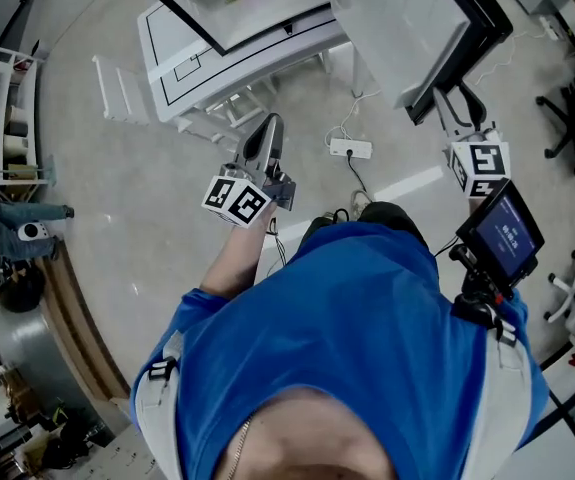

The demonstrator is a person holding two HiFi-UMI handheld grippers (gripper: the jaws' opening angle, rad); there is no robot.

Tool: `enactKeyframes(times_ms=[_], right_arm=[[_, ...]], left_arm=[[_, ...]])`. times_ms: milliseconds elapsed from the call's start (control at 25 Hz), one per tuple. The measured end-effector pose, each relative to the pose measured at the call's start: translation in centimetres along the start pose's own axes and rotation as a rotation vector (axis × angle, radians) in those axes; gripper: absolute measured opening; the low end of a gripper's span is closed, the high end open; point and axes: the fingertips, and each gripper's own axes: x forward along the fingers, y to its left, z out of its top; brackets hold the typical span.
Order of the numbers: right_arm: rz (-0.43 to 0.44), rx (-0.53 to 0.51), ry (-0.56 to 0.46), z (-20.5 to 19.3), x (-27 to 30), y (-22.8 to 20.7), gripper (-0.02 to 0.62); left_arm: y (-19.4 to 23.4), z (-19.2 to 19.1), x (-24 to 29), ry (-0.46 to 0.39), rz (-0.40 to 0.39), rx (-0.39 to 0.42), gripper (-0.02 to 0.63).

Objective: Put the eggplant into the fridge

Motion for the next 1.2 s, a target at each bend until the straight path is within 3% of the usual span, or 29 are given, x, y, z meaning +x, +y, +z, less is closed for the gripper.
enactKeyframes(times_ms=[480, 640, 1080, 1200], right_arm=[[0.153, -0.076, -0.065, 1.9, -0.4, 6.9, 0.178], [0.197, -0.085, -0.088, 4.6, -0.7, 9.6, 0.178], [0.226, -0.066, -0.147, 5.0, 4.0, 16.0, 0.179], [0.234, -0.016, -0.140, 5.2, 4.5, 17.5, 0.179]], left_arm=[[-0.1, 1.7, -3.1, -0.013, 0.058, 0.042, 0.009], [-0.3, 3.2, -4.6, -0.023, 0.073, 0.054, 0.009], [4.0, 3.9, -8.0, -0.058, 0.132, 0.073, 0.009], [4.3, 4.2, -8.4, -0.068, 0.144, 0.074, 0.009]])
